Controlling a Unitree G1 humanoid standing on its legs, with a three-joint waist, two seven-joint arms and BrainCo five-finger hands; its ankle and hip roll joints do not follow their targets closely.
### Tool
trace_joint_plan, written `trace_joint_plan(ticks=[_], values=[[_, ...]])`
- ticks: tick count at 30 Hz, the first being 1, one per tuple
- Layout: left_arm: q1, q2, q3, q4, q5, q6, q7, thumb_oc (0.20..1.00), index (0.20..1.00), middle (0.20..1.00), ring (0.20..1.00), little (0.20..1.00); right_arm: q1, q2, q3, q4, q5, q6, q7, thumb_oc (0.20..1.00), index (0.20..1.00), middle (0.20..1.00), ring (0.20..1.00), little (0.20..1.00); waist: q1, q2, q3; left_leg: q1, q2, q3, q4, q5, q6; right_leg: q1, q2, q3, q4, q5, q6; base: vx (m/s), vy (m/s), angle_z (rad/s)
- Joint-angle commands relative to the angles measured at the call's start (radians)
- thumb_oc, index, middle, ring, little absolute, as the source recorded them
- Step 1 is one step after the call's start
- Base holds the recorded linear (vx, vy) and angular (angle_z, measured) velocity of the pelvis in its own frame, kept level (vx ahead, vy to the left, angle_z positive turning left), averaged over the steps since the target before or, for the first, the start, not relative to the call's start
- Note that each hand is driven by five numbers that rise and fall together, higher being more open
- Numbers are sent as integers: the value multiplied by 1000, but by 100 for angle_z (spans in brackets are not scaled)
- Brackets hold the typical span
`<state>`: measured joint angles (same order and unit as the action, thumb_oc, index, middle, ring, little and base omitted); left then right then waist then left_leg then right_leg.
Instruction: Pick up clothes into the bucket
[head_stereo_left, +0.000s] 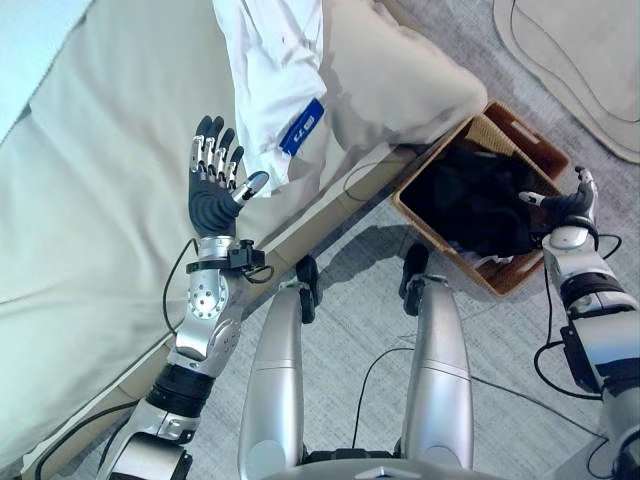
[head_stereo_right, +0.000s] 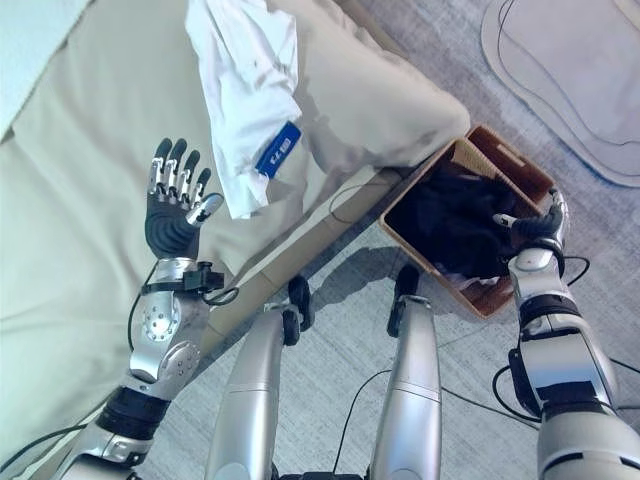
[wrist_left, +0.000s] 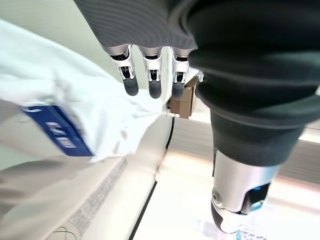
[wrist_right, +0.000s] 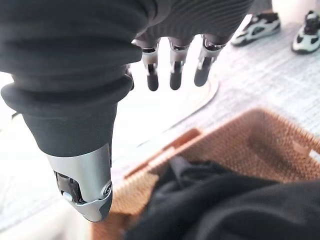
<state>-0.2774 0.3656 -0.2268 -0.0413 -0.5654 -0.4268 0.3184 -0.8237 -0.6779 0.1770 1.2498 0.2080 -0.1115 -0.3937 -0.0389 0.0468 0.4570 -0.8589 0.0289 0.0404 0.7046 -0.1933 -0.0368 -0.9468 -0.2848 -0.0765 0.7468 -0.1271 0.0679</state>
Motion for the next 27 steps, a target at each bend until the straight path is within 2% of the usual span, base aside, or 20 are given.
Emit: trace_joint_plan(ticks=[1, 3, 5, 8, 11, 12, 17, 21, 27], values=[[33, -13, 52, -7, -6, -66, -39, 1000, 1000, 1000, 1000, 1000, 62, -32, -15, 0, 53, -46, 21, 1000, 1000, 1000, 1000, 1000, -16, -19, -50, 29, 5, -12, -134, 86, 1, 70, 27, -5, -144, 78, 38, 40, -37, 5], [57, -7, 70, 4, -2, -62, -55, 1000, 1000, 1000, 1000, 1000, 125, -32, -49, -68, 74, -64, 20, 1000, 1000, 1000, 1000, 1000, -23, -34, -56, 108, 7, -21, -223, 122, -7, 159, 29, -30, -236, 114, 46, 44, -31, 8], [63, -7, 78, 11, -4, -61, -58, 1000, 1000, 1000, 1000, 1000, 152, -20, -74, -94, 87, -76, 9, 1000, 1000, 1000, 1000, 1000, -25, -36, -59, 138, 9, -24, -255, 131, -10, 192, 28, -38, -269, 125, 51, 44, -13, 7], [76, 2, 112, 51, 18, -65, -54, 1000, 1000, 1000, 1000, 1000, 268, 33, -141, -289, 117, -137, -17, 1000, 1000, 1000, 1000, 1000, -35, -52, -71, 246, 22, -33, -352, 167, -19, 311, 31, -65, -365, 156, 63, 76, -5, 4], [92, 1, 121, 60, 34, -61, -53, 1000, 1000, 1000, 1000, 1000, 337, 73, -177, -396, 112, -160, -25, 1000, 1000, 1000, 1000, 1000, -37, -57, -73, 302, 27, -36, -393, 177, -17, 366, 30, -76, -398, 168, 70, 72, 14, -6], [99, 1, 125, 92, 61, -58, -45, 1000, 1000, 1000, 1000, 1000, 386, 125, -200, -505, 79, -182, -50, 1000, 1000, 1000, 1000, 1000, -39, -62, -82, 348, 31, -41, -445, 202, -16, 411, 28, -90, -437, 187, 76, 72, 31, 2], [102, 5, 110, 169, 126, -42, -48, 1000, 1000, 1000, 1000, 1000, 435, 214, -167, -675, 8, -208, -36, 1000, 1000, 1000, 1000, 1000, -36, -69, -108, 470, 30, -30, -560, 238, -17, 518, 16, -104, -511, 212, 93, 87, 44, 2], [115, 5, 83, 231, 191, -20, -57, 1000, 1000, 1000, 1000, 1000, 476, 255, -119, -780, -64, -209, -8, 1000, 1000, 1000, 1000, 1000, -21, -80, -136, 539, 29, -27, -588, 238, -19, 605, 10, -121, -569, 228, 104, 108, 34, 9], [152, 9, 63, 275, 313, 12, -58, 1000, 1000, 1000, 1000, 1000, 569, 330, -73, -856, -43, -220, 82, 1000, 1000, 1000, 1000, 1000, 5, -96, -165, 590, 26, -31, -573, 212, -18, 707, 6, -150, -646, 249, 115, 89, 42, 6]])
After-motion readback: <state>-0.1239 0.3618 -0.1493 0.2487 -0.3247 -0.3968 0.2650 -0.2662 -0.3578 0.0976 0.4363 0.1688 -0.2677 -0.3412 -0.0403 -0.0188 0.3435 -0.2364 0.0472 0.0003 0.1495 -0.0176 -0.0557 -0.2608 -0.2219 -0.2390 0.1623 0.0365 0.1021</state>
